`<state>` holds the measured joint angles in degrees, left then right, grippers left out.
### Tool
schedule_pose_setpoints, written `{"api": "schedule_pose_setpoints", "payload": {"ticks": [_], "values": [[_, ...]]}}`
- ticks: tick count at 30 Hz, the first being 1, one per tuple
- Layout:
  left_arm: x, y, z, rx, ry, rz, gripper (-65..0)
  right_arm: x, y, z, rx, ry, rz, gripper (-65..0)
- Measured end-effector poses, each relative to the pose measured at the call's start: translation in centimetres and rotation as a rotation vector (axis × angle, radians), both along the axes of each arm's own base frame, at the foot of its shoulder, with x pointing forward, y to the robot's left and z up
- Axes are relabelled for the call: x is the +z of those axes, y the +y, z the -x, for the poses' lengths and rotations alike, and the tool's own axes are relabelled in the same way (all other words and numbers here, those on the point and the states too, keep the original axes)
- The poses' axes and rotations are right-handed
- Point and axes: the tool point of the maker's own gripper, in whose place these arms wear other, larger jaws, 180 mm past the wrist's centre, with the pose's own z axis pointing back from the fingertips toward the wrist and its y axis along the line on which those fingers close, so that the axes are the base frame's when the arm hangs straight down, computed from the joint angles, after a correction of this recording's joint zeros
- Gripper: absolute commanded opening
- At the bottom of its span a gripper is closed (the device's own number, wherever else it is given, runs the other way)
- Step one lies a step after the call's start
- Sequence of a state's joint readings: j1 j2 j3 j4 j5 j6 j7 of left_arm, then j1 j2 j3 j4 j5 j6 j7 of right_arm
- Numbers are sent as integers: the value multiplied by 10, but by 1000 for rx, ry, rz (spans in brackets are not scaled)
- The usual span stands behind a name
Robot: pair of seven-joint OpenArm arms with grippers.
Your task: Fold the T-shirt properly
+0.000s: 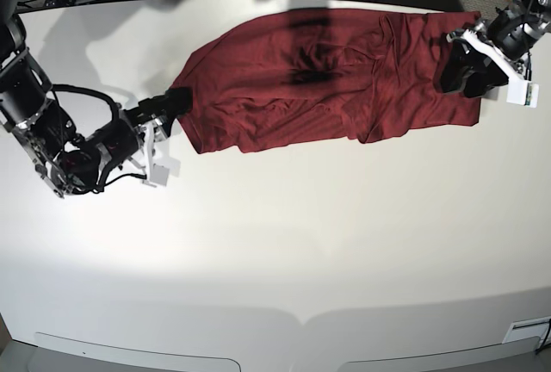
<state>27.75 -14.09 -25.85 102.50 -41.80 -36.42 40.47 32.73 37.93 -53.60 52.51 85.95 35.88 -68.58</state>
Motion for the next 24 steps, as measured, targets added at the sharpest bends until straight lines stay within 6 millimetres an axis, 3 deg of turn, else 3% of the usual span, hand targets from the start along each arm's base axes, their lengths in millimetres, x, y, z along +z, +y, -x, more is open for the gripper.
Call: {"api": "schedule_pose_setpoints", "payload": {"ticks": [10,12,16,17,21,24], "values": [[-3,3,1,-3,7,-31,-360,-5,64,8,-4,5,-158,-340],[-4,4,1,2,12,-37,-360,-5,70,9,2,7,-167,-378],[-6,7,2,22,21,-36,-360,-11,70,12,7,6,-146,-624],[-7,7,4,22,26,-36,-360,-12,68,12,3,4,-140,-650],[-7,7,5,22,28,-36,-360,-4,60,-3,-28,-21,-140,-650],[-7,7,5,22,29,-37,-360,17,38,-34,-98,-92,-139,-650]]}}
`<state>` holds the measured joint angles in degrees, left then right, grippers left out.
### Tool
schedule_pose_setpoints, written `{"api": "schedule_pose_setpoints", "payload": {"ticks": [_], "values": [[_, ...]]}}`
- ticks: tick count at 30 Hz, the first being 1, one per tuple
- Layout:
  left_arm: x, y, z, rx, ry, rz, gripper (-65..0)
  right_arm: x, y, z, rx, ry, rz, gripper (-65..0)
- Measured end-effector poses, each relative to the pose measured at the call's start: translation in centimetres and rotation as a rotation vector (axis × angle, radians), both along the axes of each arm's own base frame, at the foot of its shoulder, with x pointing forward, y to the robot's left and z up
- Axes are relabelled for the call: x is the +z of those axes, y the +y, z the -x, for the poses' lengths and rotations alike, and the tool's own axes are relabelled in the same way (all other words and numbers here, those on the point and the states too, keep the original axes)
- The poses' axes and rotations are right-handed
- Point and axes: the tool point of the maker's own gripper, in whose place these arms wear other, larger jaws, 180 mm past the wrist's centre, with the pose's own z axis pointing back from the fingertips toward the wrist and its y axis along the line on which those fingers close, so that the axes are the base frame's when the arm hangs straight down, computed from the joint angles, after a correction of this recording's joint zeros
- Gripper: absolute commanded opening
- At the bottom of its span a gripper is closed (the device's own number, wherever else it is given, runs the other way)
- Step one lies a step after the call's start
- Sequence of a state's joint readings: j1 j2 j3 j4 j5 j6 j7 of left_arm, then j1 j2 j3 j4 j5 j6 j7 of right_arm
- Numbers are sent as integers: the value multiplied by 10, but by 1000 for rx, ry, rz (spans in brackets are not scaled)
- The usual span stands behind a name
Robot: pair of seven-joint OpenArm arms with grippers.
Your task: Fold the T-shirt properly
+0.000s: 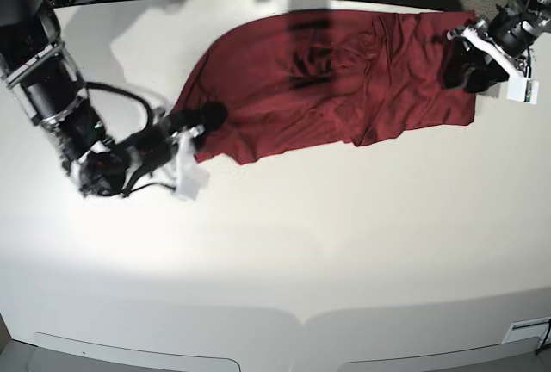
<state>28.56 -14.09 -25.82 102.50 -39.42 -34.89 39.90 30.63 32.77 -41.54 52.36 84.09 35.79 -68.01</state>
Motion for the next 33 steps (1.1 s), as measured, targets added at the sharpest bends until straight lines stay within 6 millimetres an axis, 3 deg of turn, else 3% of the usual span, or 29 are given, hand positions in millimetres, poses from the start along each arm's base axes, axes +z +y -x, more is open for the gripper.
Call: {"api": "schedule_pose_setpoints", "payload": {"ticks": [3,6,8,11,16,21,27,33], "values": [[0,0,0,0,0,0,-360,24,-35,-30,-59,-76,41,-650],[0,0,0,0,0,0,-360,38,-68,-40,-79,-109,105,-650],[0,0,0,0,-1,1,-360,45,-80,-40,-73,-130,132,-650],[0,-1,0,3,-1,5,-360,56,-83,-37,-21,-164,153,-650],[0,-2,0,5,-1,7,-360,75,-47,-35,56,-215,123,-650],[-1,-2,0,4,0,7,-360,90,9,-29,163,-267,33,-650],[0,-2,0,4,0,7,-360,94,64,-26,208,-279,-80,-650],[0,-2,0,4,-1,7,-360,94,124,-8,254,-257,-212,-650]]}}
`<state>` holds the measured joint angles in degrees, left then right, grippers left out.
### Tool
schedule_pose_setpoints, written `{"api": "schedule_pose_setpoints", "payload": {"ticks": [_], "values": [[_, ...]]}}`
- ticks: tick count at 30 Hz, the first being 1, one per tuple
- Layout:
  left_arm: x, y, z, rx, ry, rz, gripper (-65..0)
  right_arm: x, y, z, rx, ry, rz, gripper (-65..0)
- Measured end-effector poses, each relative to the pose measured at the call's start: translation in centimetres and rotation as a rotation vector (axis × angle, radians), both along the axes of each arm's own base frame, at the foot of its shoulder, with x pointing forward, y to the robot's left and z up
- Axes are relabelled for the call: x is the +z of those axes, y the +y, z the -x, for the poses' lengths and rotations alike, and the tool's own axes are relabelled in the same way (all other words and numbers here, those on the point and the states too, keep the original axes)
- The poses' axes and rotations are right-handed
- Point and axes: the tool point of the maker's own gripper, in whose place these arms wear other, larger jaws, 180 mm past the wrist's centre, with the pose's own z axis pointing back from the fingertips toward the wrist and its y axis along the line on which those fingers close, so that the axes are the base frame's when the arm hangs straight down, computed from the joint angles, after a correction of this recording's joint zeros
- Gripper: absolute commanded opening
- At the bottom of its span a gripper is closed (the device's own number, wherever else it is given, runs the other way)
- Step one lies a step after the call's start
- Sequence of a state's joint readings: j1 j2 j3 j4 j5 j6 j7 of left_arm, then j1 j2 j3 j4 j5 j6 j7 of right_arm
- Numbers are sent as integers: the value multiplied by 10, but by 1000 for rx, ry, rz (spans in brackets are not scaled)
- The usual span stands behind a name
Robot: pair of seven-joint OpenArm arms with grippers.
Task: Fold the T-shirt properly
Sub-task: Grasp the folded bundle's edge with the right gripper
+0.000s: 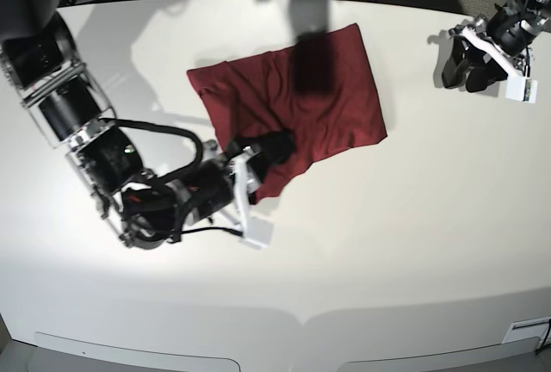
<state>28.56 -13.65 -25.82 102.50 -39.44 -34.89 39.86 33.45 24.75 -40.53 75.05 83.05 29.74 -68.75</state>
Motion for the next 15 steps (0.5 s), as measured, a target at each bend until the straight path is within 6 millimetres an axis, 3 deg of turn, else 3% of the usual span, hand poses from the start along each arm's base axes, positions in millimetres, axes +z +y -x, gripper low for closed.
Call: {"api": "schedule_pose_setpoints", "payload": {"ticks": [10,15], "values": [[0,0,0,0,0,0,-360,20,75,23,82,27,-166,-650],[0,0,0,0,0,0,-360,23,102,38,94,61,-226,-650]]}}
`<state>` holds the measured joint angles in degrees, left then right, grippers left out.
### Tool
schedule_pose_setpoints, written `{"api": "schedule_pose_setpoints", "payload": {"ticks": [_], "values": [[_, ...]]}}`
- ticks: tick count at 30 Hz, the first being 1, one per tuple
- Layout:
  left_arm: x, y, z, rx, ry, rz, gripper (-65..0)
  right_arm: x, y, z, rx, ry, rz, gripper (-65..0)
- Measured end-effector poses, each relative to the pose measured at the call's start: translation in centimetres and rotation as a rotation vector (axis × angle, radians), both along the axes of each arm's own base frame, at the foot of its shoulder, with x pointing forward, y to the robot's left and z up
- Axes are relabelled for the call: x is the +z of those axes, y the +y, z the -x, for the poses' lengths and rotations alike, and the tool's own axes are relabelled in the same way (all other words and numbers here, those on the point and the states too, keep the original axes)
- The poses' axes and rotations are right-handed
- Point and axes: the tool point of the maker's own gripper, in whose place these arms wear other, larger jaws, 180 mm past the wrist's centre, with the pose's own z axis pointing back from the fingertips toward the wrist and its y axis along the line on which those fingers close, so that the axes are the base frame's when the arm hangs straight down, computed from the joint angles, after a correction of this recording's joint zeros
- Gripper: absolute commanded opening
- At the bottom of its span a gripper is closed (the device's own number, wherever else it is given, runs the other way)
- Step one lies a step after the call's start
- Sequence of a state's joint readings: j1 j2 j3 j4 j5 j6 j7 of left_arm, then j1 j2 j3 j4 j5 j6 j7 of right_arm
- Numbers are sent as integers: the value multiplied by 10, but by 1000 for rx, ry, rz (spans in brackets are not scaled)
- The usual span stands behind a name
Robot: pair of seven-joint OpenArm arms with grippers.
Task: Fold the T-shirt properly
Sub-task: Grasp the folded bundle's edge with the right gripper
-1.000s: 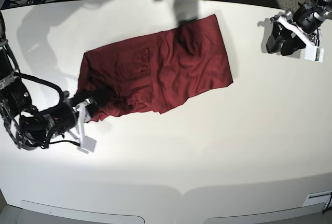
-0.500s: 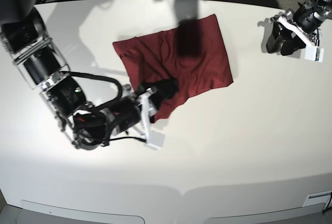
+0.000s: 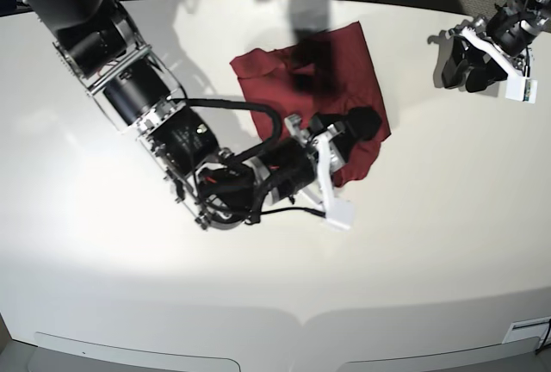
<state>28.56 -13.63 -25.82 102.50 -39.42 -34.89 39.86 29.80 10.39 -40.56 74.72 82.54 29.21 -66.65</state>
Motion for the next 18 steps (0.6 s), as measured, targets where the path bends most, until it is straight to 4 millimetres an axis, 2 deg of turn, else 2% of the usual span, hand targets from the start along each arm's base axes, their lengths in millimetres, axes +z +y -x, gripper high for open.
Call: {"api": "schedule_pose_setpoints", "payload": {"ticks": [6,9,10,12,14,15,18], "values": [[0,0,0,0,0,0,-360,-29,2,11,-3,-7,109,-650],[0,0,0,0,0,0,-360,-31,4,15,10,-6,114,-650],[0,0,0,0,0,0,-360,-31,4,15,11,-6,113,-615],[0,0,0,0,0,0,-360,-29,8,15,9,-7,101,-481],[0,0,0,0,0,0,-360,-23,16,13,-4,-11,72,-381],[0,0,0,0,0,0,-360,-21,19,13,-7,-12,62,-360],[0,0,0,0,0,0,-360,-11,33,13,-18,-16,13,-357]]}}
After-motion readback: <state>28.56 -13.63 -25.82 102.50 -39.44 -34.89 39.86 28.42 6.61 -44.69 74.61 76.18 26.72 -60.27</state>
